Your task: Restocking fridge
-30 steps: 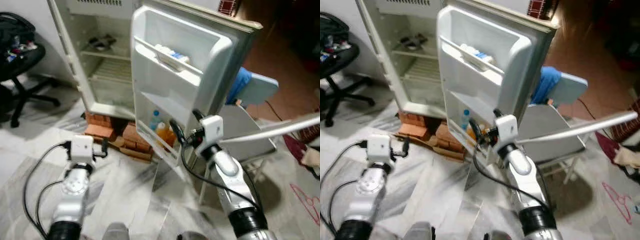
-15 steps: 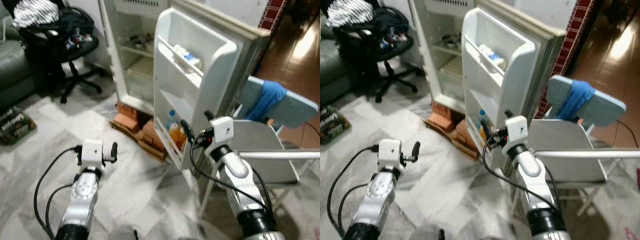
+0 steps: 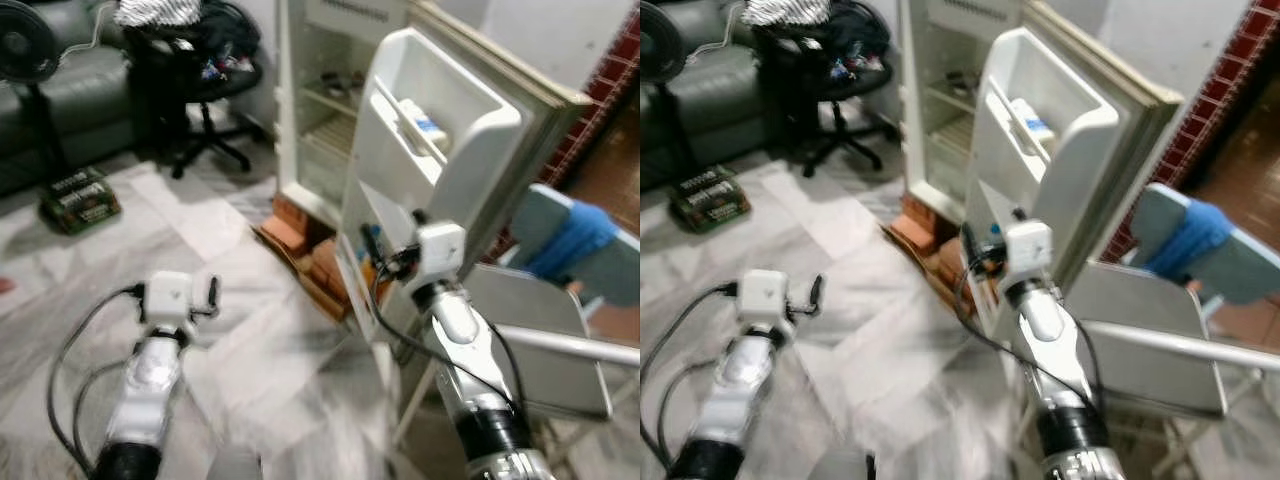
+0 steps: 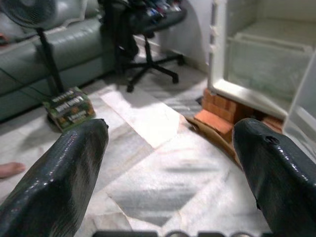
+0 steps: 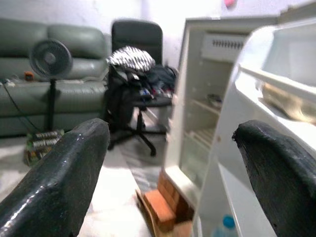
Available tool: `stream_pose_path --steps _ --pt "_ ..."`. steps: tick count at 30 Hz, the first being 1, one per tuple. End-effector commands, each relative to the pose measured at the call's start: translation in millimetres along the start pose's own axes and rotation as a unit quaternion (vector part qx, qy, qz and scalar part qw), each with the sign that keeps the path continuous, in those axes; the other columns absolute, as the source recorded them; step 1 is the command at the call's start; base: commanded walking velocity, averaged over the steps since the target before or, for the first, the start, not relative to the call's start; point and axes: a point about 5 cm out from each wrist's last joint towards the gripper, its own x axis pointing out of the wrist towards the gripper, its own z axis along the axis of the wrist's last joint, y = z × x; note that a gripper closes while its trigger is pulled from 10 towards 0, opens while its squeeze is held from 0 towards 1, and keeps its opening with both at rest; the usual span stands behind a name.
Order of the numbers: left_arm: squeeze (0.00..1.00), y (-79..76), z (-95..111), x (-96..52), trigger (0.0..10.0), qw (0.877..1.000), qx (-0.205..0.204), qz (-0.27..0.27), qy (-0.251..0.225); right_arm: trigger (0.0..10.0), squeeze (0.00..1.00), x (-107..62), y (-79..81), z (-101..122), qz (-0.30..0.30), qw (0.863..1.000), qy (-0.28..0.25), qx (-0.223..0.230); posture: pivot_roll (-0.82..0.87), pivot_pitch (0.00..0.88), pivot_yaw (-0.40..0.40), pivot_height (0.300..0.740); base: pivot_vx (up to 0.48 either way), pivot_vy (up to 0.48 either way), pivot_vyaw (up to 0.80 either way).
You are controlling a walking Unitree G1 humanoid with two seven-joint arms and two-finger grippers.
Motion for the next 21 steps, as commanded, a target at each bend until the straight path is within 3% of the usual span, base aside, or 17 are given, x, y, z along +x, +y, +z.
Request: stream_pose_path --steps 1,4,16,21 --pt "0.0 -13.2 3.3 2.2 10.0 1.0 -0.007 -0.019 -0.007 10.0 0.0 -4.8 -15.5 -0.9 -0.029 1.0 0.004 -0.007 0.04 0.0 -0.041 0.74 0.289 -0.259 0.0" --pt "0.0 -13.1 3.5 2.3 10.0 1.0 -0.01 -0.019 -0.008 10.0 0.0 -5.0 -17.2 -1.5 -0.037 0.999 0.005 -0.006 0.04 0.0 -0.039 0.74 0.281 -0.086 0.0" --pt "0.0 -11.0 4.1 2.3 10.0 1.0 -0.02 -0.017 -0.012 10.0 0.0 -7.2 -19.4 -2.2 -0.049 0.999 0.006 -0.012 0.04 0.0 -0.04 0.74 0.0 0.0 0.0" --pt "0.0 -6.9 -0.1 0.0 10.0 1.0 -0.02 -0.013 -0.002 10.0 0.0 -17.7 -27.6 -5.2 -0.045 0.999 0.012 -0.008 0.04 0.0 -0.043 0.74 0.0 0.0 0.0"
